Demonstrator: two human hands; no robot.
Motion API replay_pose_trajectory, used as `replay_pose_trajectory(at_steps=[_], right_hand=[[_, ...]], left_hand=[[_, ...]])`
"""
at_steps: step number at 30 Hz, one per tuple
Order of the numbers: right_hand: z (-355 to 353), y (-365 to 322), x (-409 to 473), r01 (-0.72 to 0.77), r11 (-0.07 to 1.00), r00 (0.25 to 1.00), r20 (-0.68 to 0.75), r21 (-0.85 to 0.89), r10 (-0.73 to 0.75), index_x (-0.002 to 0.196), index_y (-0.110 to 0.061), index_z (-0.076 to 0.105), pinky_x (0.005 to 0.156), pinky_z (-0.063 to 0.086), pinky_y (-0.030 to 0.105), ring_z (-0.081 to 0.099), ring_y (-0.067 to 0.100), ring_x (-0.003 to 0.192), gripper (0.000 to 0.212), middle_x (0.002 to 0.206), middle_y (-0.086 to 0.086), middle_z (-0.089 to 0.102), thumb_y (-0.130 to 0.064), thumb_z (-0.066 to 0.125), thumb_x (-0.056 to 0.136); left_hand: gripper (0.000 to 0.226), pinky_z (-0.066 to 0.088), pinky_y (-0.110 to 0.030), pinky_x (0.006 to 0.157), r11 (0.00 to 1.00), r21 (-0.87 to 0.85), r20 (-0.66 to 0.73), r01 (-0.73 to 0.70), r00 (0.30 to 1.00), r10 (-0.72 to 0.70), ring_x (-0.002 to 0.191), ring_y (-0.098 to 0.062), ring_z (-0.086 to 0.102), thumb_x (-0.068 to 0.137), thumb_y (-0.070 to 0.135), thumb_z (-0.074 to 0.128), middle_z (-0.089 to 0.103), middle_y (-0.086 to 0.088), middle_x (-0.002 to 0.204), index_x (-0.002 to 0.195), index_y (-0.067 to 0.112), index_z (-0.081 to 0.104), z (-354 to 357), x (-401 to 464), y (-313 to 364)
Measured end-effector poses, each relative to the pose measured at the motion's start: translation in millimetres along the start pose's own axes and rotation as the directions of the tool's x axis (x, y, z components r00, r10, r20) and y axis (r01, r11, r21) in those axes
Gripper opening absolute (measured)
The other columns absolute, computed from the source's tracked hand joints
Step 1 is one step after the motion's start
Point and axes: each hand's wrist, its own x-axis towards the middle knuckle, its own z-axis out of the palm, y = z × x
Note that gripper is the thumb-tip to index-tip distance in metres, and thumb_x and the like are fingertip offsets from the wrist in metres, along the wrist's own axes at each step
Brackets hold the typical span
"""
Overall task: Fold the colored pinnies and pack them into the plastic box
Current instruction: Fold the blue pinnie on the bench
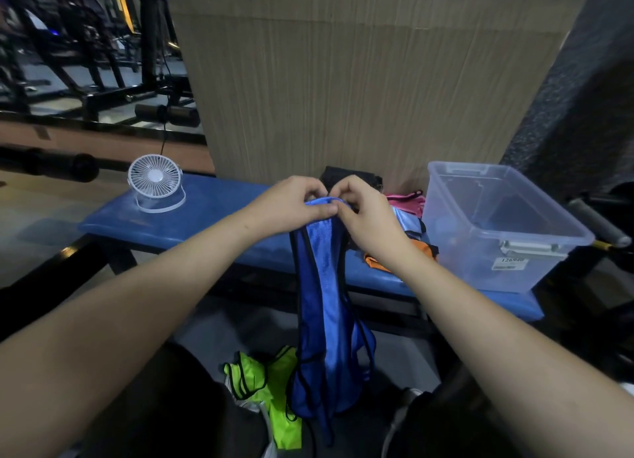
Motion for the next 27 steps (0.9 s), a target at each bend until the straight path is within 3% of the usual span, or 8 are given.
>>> replay_pose_trajectory(at_steps=[3, 5, 7, 10, 14, 20, 24, 27], right_hand=[[1.5, 3.8, -3.4, -0.004, 0.999, 1.0, 0.011, 0.035, 0.004, 0.095, -0.019, 0.054, 0.058, 0.039, 0.026, 0.049, 0.007, 0.058, 0.009, 0.072, -0.001, 0.066, -0.012, 0.059, 0.094], [3.1, 8.2, -6.8, -0.022, 0.999, 0.999, 0.045, 0.038, 0.02, 0.097, -0.019, 0.05, 0.055, 0.04, 0.024, 0.049, 0.006, 0.056, 0.01, 0.069, -0.004, 0.061, -0.016, 0.059, 0.096], [5.7, 12.5, -12.1, -0.061, 0.998, 0.994, 0.092, -0.011, 0.061, 0.101, -0.018, 0.049, 0.063, 0.047, 0.029, 0.059, 0.01, 0.066, 0.015, 0.076, -0.006, 0.063, -0.019, 0.062, 0.094], [10.9, 20.5, -23.9, -0.111, 0.988, 0.981, 0.15, -0.108, 0.126, 0.115, -0.014, 0.049, 0.08, 0.05, 0.039, 0.064, 0.02, 0.09, 0.035, 0.098, 0.003, 0.069, -0.022, 0.07, 0.088], [23.2, 38.4, -39.5, -0.148, 0.973, 0.954, 0.233, -0.178, 0.188, 0.108, -0.019, 0.048, 0.075, 0.051, 0.04, 0.063, 0.019, 0.08, 0.036, 0.091, -0.003, 0.064, -0.026, 0.074, 0.084], [39.7, 69.6, -59.7, -0.237, 0.932, 0.905, 0.285, -0.275, 0.314, 0.118, -0.02, 0.053, 0.087, 0.051, 0.039, 0.059, 0.019, 0.098, 0.046, 0.111, -0.004, 0.056, -0.033, 0.076, 0.081], [52.1, 79.3, -73.4, -0.28, 0.903, 0.852, 0.348, -0.327, 0.39, 0.133, -0.014, 0.047, 0.101, 0.044, 0.037, 0.052, 0.021, 0.12, 0.064, 0.13, 0.003, 0.049, -0.036, 0.076, 0.08], [66.1, 85.4, -82.2, -0.292, 0.887, 0.842, 0.345, -0.356, 0.416, 0.128, -0.016, 0.047, 0.1, 0.044, 0.04, 0.053, 0.025, 0.119, 0.063, 0.126, 0.004, 0.049, -0.043, 0.075, 0.078]], left_hand=[[0.016, 0.041, -0.026, 0.066, 0.999, 0.042, 0.066, -0.001, 0.998, -0.001, 0.069, -0.003, 0.053, 0.093, 0.037, 0.067, 0.063, 0.009, 0.074, 0.087, 0.023, 0.071, -5.9, 3.3, 1.2], [0.013, 0.048, -0.038, 0.075, 0.997, 0.079, 0.048, -0.011, 0.999, 0.007, 0.076, -0.009, 0.058, 0.093, 0.034, 0.064, 0.067, 0.007, 0.078, 0.084, 0.028, 0.07, -8.6, 6.8, 1.4], [0.012, 0.051, -0.043, 0.083, 0.998, 0.068, 0.018, -0.014, 1.0, 0.012, 0.081, -0.012, 0.063, 0.091, 0.034, 0.064, 0.069, 0.009, 0.079, 0.081, 0.032, 0.069, -11.4, 9.1, 3.9], [0.012, 0.05, -0.037, 0.083, 0.999, 0.028, -0.042, -0.023, 0.999, 0.025, 0.078, -0.007, 0.063, 0.087, 0.039, 0.063, 0.068, 0.016, 0.075, 0.077, 0.035, 0.068, -17.7, 11.1, 10.3], [0.015, 0.046, -0.032, 0.079, 0.997, 0.036, -0.081, -0.074, 0.994, 0.076, 0.079, -0.005, 0.062, 0.093, 0.03, 0.065, 0.068, 0.015, 0.077, 0.079, 0.032, 0.068, -33.5, 8.2, 22.0], [0.009, 0.039, -0.013, 0.065, 0.985, 0.116, -0.102, -0.126, 0.985, 0.138, 0.068, 0.002, 0.055, 0.094, 0.027, 0.065, 0.065, 0.009, 0.076, 0.086, 0.028, 0.07, -59.8, -5.4, 41.2], [0.009, 0.042, -0.023, 0.072, 0.98, 0.117, -0.127, -0.16, 0.976, 0.175, 0.074, -0.004, 0.058, 0.095, 0.024, 0.064, 0.068, 0.004, 0.081, 0.088, 0.026, 0.071, -74.1, -12.2, 49.5], [0.009, 0.043, -0.017, 0.076, 0.98, 0.092, -0.15, -0.176, 0.971, 0.189, 0.086, -0.012, 0.063, 0.096, 0.02, 0.064, 0.07, 0.0, 0.086, 0.091, 0.021, 0.071, -80.6, -15.0, 53.9]])
